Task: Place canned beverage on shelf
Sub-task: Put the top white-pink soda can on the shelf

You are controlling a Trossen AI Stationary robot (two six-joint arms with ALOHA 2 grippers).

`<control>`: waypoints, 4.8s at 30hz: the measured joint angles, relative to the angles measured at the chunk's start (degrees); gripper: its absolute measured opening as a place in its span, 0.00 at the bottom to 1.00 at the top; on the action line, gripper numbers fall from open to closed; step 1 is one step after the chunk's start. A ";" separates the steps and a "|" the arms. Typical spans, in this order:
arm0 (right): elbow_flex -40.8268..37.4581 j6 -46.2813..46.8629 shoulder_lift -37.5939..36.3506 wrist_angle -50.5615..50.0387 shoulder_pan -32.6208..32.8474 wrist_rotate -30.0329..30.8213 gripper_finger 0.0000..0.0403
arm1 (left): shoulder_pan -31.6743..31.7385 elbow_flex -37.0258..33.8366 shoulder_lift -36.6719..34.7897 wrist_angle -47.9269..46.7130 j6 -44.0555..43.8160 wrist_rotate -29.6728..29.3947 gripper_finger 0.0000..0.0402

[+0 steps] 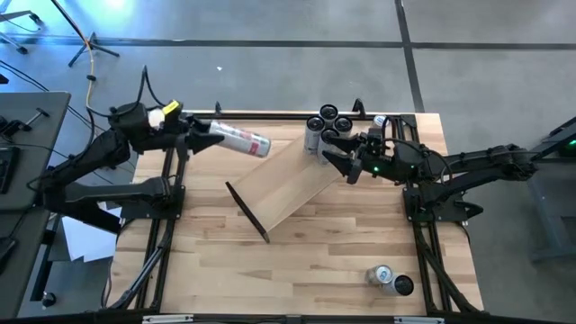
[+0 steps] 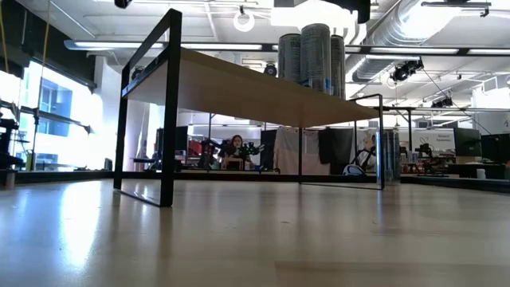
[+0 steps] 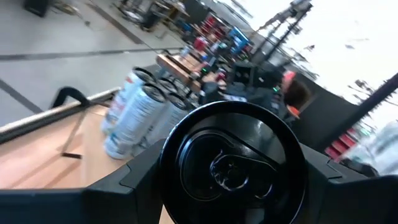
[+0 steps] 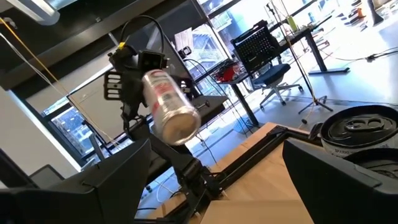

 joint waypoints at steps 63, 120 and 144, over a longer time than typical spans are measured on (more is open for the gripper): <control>0.00 2.15 0.02 -0.07 0.01 -0.35 0.87 | -19.46 40.61 33.54 -29.03 28.52 -7.29 0.56; -0.04 3.06 0.02 -2.27 0.00 -2.32 0.87 | -18.93 40.60 44.06 -41.73 26.57 -8.32 0.56; -0.04 3.53 0.04 -3.08 0.02 -2.31 0.87 | -18.93 40.61 46.40 -48.20 26.53 -10.59 0.56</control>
